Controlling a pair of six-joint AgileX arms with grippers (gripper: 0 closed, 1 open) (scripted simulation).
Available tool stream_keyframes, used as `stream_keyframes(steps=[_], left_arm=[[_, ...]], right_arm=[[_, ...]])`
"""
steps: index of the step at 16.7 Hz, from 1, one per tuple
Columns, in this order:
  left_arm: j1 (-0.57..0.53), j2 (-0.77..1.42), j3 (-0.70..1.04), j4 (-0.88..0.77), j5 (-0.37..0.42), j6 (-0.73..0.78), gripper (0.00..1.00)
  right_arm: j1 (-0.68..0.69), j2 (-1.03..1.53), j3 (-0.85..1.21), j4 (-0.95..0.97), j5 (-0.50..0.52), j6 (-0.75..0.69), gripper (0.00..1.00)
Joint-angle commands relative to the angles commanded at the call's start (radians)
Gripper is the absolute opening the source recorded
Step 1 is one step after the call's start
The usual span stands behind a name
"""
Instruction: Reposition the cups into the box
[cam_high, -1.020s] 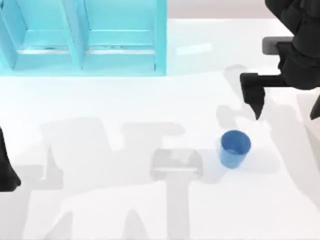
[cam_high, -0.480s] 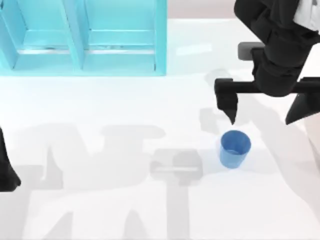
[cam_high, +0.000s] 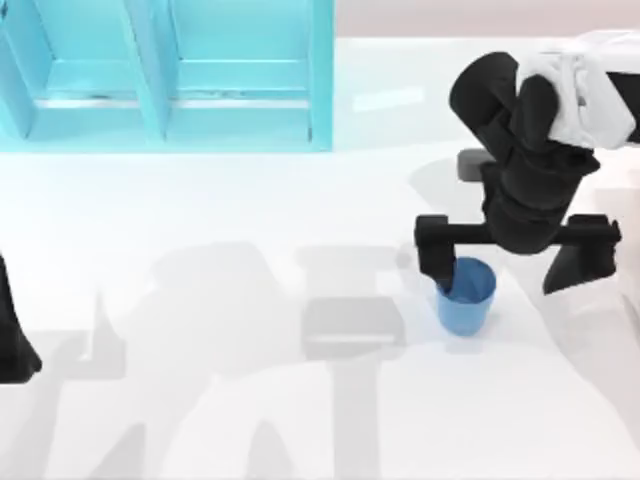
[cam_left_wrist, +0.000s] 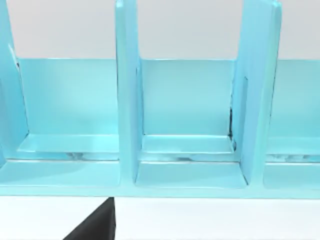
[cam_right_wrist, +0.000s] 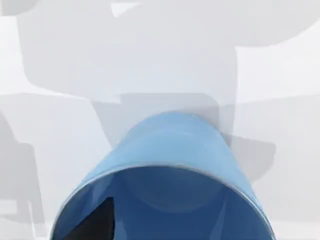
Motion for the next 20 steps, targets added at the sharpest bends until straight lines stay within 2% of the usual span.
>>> stream_keyframes(steps=[6, 19, 20], left_arm=[[0.000, 0.000, 0.000, 0.000, 0.000, 0.000, 1.00], [0.000, 0.000, 0.000, 0.000, 0.000, 0.000, 1.00], [0.000, 0.000, 0.000, 0.000, 0.000, 0.000, 1.00]], right_arm=[[0.001, 0.017, -0.047, 0.053, 0.000, 0.002, 1.00], [0.001, 0.017, -0.047, 0.053, 0.000, 0.002, 0.02], [0.001, 0.017, -0.047, 0.053, 0.000, 0.002, 0.00]])
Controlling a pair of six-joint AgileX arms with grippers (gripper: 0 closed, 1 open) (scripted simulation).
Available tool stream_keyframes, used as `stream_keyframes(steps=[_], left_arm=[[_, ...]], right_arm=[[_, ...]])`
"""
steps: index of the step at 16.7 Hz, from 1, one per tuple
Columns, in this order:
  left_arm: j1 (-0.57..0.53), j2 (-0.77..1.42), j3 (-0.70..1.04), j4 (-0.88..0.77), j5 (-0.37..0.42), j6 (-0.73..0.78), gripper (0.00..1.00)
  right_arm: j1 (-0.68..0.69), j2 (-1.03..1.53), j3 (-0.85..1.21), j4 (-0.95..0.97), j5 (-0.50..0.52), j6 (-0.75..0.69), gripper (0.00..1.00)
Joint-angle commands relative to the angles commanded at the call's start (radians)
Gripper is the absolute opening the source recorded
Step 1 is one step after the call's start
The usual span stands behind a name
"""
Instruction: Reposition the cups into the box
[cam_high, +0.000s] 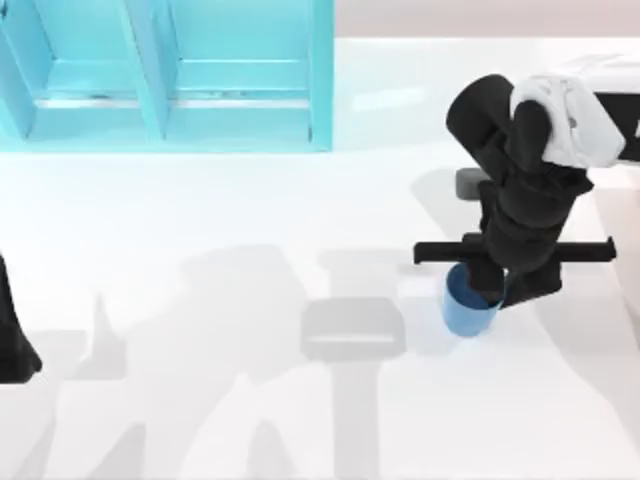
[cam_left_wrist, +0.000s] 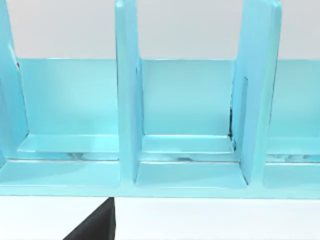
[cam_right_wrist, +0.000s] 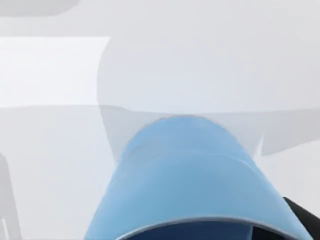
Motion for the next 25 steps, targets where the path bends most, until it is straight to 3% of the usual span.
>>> stream_keyframes(steps=[10, 18, 25], left_arm=[[0.000, 0.000, 0.000, 0.000, 0.000, 0.000, 1.00], [0.000, 0.000, 0.000, 0.000, 0.000, 0.000, 1.00], [0.000, 0.000, 0.000, 0.000, 0.000, 0.000, 1.00]], right_arm=[[-0.015, -0.014, 0.008, -0.017, 0.000, -0.015, 0.00], [-0.247, -0.201, 0.101, -0.308, -0.001, -0.248, 0.00], [-0.280, -0.214, 0.117, -0.334, 0.000, -0.284, 0.00]])
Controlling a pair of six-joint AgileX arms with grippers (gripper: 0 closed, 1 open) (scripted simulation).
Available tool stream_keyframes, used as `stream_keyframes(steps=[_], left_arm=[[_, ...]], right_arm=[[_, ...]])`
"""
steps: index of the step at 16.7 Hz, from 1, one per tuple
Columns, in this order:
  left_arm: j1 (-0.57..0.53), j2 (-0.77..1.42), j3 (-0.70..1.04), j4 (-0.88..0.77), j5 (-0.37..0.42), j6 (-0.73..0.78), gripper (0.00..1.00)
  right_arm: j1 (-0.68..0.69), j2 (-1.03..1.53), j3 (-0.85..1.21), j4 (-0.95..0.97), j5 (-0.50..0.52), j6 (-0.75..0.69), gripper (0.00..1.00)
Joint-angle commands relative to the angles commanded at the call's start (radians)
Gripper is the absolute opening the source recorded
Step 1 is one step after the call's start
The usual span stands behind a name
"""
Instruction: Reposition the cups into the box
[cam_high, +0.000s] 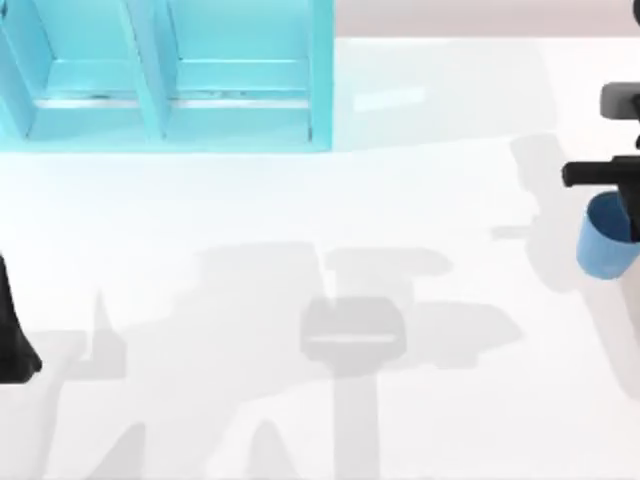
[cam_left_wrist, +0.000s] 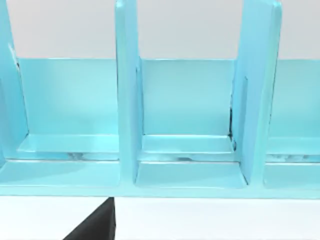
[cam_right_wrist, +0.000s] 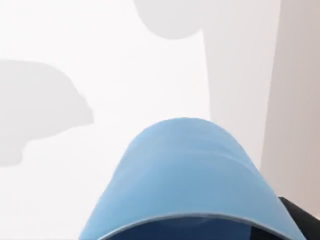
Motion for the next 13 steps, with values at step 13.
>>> stream_keyframes(steps=[13], left_arm=[[0.000, 0.000, 0.000, 0.000, 0.000, 0.000, 1.00]], right_arm=[[-0.674, 0.110, 0.290, -0.195, -0.028, -0.672, 0.00]])
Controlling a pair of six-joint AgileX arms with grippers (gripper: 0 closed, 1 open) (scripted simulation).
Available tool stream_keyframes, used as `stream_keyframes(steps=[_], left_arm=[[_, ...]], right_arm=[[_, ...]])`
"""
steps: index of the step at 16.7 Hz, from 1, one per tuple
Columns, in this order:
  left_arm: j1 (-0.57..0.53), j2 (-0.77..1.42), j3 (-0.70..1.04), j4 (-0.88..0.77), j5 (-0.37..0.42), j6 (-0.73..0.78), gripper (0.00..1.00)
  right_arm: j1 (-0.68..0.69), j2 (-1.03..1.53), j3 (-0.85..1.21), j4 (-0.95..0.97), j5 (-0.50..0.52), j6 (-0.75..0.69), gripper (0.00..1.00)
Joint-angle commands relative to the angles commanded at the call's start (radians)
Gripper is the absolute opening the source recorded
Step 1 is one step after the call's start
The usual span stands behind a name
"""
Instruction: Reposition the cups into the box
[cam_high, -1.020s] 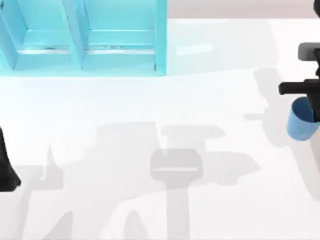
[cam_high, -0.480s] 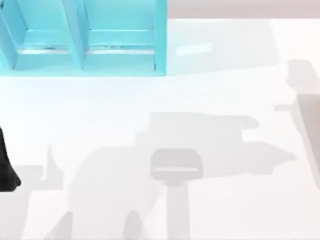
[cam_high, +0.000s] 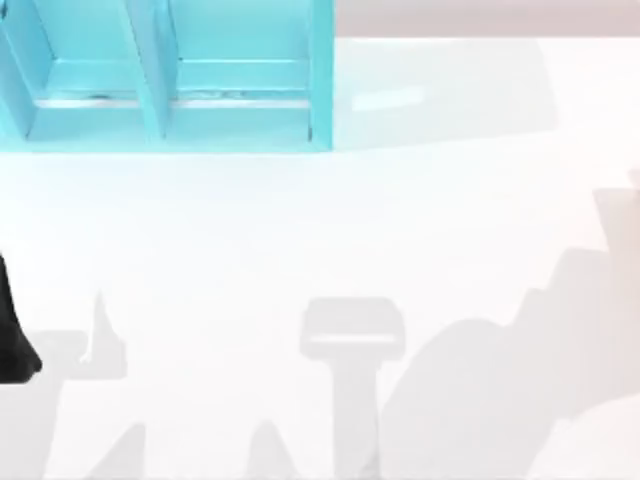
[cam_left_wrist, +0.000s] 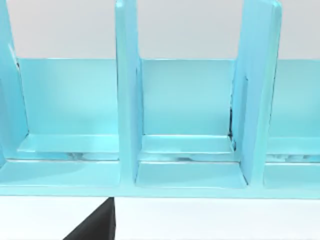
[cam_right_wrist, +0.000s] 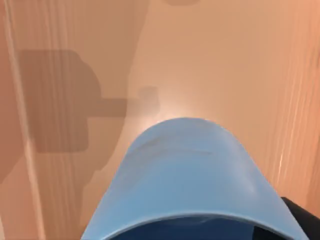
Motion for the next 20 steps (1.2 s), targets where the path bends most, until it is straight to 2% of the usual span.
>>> stream_keyframes(steps=[3, 8, 16, 20], left_arm=[[0.000, 0.000, 0.000, 0.000, 0.000, 0.000, 1.00], [0.000, 0.000, 0.000, 0.000, 0.000, 0.000, 1.00], [0.000, 0.000, 0.000, 0.000, 0.000, 0.000, 1.00], [0.000, 0.000, 0.000, 0.000, 0.000, 0.000, 1.00]], right_arm=[[-0.058, 0.001, 0.026, -0.012, -0.006, -0.058, 0.00], [-0.054, -0.002, 0.019, -0.007, -0.004, -0.056, 0.00], [-0.033, -0.014, -0.233, 0.230, -0.006, -0.032, 0.00], [-0.030, -0.015, -0.250, 0.248, -0.006, -0.030, 0.00]])
